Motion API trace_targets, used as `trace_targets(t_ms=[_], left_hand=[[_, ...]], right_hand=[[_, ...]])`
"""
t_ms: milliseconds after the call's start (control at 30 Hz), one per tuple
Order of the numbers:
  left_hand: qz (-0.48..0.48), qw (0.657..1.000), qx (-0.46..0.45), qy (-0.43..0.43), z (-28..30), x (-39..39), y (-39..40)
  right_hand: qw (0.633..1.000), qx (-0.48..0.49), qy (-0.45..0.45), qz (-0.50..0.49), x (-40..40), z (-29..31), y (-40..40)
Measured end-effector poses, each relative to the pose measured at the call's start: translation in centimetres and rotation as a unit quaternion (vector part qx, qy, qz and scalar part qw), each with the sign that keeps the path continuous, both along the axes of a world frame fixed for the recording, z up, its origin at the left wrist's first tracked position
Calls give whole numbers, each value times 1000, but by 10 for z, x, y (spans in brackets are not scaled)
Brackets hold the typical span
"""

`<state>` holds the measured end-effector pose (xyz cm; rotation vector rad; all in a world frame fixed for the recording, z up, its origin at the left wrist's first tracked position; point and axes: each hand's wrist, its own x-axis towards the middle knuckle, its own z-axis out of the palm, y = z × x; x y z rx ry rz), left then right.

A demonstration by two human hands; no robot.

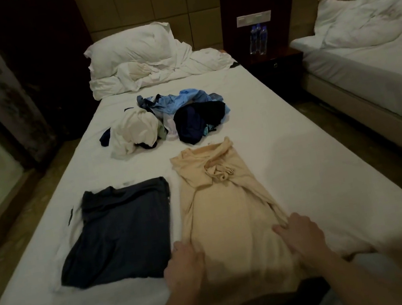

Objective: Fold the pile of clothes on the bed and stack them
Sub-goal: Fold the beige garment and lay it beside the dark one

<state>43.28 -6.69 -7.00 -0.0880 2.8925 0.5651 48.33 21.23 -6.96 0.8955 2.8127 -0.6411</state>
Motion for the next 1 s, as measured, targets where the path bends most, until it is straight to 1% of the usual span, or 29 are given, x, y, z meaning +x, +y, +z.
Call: trace_targets(t_ms=[67,133,167,233,267,300,367,400,433,467,500,533,567,633,700,733,767,867,933,1000], left_hand=[[-9,1000,-30,5,-3,20,-5],[-45,998,-43,26,-7,34,-11],[-62,997,-33,29,-7,38,-12],[-104,994,24,15,-4,40,-11],[-124,991,56,3,-1,40,-6],[-135,987,85,-7,3,40,-1],[-150,978,144,-25,12,37,9],[-163,974,153,-23,15,35,13],[-186,972,142,-17,16,33,13],[-215,970,116,-9,16,31,11],[-262,962,71,-7,15,29,6],[-327,945,17,-8,12,27,0],[-393,918,-38,-15,6,24,-8],[-471,874,-114,-19,-4,20,-20],[-503,850,-155,17,-13,18,-23],[-507,844,-169,36,-16,18,-21],[-504,844,-174,61,-17,20,-16],[-476,857,-153,121,-22,28,-2],[-455,869,-146,126,-26,33,1],[-439,880,-129,128,-25,33,-1]], right_hand=[[1000,19,-24,2,21,5,-4],[998,48,-21,24,38,6,-7],[998,52,-6,38,42,3,-7],[996,40,37,68,47,-1,-7],[994,22,62,88,47,-1,-9],[990,-18,85,109,46,-1,-13],[971,-130,122,160,46,5,-25],[960,-156,122,196,45,8,-31],[953,-143,110,244,46,9,-36],[944,-108,90,299,46,7,-38],[933,-65,60,350,47,3,-38],[917,-14,33,398,49,0,-35],[899,40,10,437,50,-7,-30],[868,126,-11,479,54,-13,-23],[845,182,-26,503,55,-16,-21],[836,197,-31,511,55,-17,-21],[829,209,-29,518,54,-18,-19],[817,222,-35,531,51,-16,-15],[819,214,-12,532,49,-15,-15],[833,203,12,515,47,-14,-23]])
